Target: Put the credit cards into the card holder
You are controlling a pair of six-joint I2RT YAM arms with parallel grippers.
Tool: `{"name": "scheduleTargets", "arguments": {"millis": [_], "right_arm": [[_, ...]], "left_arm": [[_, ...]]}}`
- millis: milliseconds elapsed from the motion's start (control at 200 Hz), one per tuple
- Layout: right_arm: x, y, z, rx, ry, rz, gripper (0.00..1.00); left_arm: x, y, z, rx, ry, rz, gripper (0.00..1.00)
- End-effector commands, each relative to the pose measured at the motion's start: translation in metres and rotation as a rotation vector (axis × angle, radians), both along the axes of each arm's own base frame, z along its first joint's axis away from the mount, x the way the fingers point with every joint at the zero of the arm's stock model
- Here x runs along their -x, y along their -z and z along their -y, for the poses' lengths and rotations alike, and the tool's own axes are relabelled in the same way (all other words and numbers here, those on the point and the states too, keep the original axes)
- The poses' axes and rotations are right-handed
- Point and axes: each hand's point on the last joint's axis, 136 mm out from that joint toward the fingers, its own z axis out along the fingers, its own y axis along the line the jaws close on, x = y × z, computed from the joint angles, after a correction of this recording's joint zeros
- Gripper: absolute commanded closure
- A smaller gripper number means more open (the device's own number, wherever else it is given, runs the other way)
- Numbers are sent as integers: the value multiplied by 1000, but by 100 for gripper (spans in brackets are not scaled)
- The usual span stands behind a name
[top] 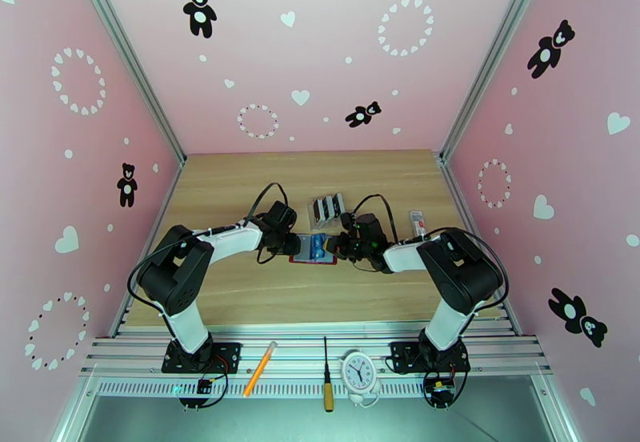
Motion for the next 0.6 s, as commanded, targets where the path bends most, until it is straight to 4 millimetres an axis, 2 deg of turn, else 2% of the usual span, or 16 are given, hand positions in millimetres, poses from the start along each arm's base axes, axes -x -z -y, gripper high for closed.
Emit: {"name": "scheduleTargets", "arguments": {"millis": [0,596], "right_arm": [[2,8,1,-4,-2,-23,100],[4,12,1,-13,2,-34,100]], "left_arm": [[17,10,-1,-9,12,-57,68],[17,12,-1,-6,2,-67,68]]}}
